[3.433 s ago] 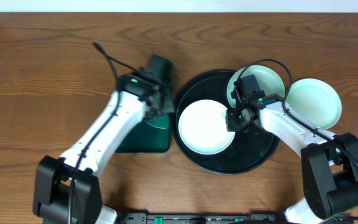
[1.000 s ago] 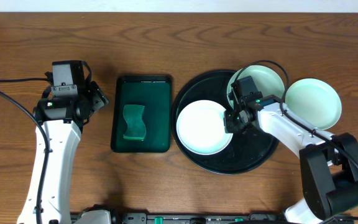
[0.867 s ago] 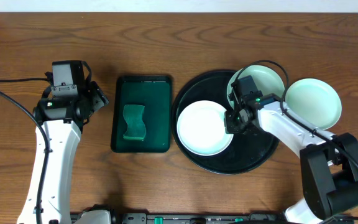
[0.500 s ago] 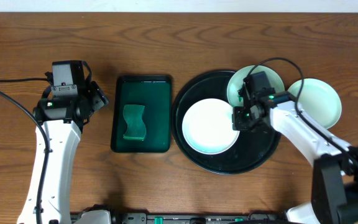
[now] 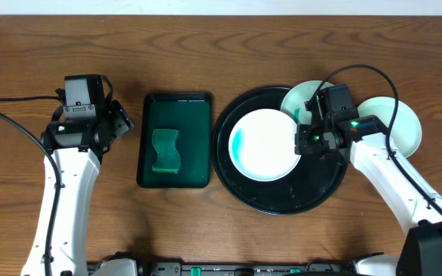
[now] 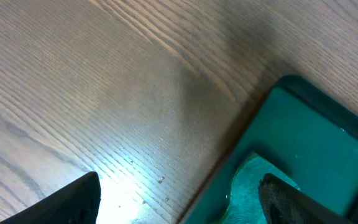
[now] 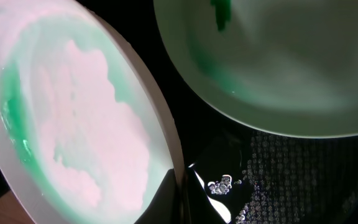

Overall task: Clean dirty plates on tray and stack at the side
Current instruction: 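Lift the scrubbed plate by its rim with the right gripper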

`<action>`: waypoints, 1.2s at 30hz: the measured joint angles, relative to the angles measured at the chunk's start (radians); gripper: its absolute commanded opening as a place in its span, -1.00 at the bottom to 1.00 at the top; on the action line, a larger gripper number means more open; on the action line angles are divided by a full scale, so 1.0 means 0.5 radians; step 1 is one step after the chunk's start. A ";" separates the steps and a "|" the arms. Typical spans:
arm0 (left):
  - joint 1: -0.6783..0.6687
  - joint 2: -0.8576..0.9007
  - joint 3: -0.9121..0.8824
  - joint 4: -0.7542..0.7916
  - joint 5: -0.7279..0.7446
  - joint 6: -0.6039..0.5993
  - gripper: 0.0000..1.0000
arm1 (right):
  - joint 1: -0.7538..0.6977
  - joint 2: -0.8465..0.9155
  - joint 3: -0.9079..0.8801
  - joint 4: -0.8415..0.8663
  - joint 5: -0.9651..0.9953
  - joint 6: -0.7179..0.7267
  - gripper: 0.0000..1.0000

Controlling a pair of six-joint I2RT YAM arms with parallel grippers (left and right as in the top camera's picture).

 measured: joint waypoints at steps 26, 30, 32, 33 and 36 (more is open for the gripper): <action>0.000 0.000 0.000 -0.001 0.000 0.000 0.64 | -0.109 0.000 0.002 0.398 -0.755 0.157 -0.98; 0.000 0.000 0.000 -0.001 0.000 0.000 0.64 | -0.139 0.000 0.002 0.285 -0.829 0.242 -0.98; 0.000 0.000 0.000 0.000 0.000 0.000 0.64 | -0.164 0.000 0.002 0.214 -0.846 0.270 -0.97; -0.001 0.000 0.000 -0.001 0.000 0.000 0.64 | -0.171 0.000 0.002 0.179 -0.846 0.277 -0.98; -0.001 0.000 0.000 -0.001 0.000 0.000 0.64 | -0.176 0.000 0.003 0.086 -0.839 0.291 -0.98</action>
